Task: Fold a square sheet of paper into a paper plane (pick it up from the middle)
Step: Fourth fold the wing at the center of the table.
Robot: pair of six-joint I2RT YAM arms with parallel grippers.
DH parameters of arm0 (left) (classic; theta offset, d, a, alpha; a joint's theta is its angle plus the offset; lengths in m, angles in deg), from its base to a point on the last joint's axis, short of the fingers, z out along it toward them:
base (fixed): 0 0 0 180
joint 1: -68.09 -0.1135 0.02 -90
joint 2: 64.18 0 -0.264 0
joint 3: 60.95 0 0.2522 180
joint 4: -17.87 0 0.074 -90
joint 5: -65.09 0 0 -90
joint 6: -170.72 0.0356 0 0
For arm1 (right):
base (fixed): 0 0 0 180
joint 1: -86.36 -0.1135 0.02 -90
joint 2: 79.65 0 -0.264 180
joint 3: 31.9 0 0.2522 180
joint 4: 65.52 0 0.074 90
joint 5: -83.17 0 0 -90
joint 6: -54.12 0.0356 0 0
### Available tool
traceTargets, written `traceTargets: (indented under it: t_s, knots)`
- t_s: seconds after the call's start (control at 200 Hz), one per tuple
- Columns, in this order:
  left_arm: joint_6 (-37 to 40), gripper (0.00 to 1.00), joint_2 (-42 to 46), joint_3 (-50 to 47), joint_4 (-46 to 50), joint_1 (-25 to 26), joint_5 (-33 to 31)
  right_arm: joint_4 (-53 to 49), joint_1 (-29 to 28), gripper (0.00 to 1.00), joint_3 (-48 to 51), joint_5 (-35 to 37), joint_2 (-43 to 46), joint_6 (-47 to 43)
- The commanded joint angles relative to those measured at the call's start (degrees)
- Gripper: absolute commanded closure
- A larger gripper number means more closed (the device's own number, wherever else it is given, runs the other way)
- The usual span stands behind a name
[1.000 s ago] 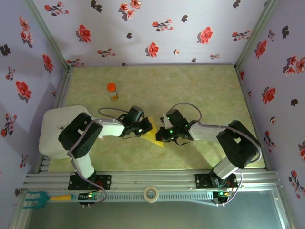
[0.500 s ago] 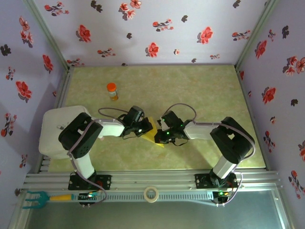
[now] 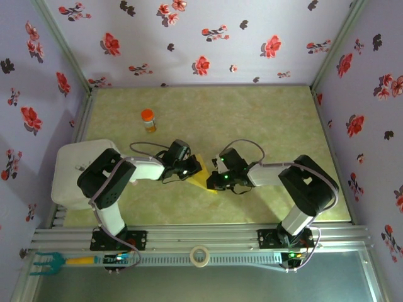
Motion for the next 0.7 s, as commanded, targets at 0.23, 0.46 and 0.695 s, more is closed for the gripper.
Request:
traceTargets:
  t_s: [0.23,0.46,0.695]
  knots:
    - [1.2,0.97,-1.8,-2.1,3.7,-0.9,-1.8,-1.7,1.0,0.96,5.8,0.9,4.4,2.2]
    - [1.2,0.97,-1.7,-2.2,3.6,-1.0,-1.8,-1.5,1.1,0.96,8.9,2.6,7.0,3.6]
    - [1.3,0.97,-1.7,-2.2,3.6,-1.0,-1.8,-5.1,1.2,0.96,8.4,4.7,8.4,3.4]
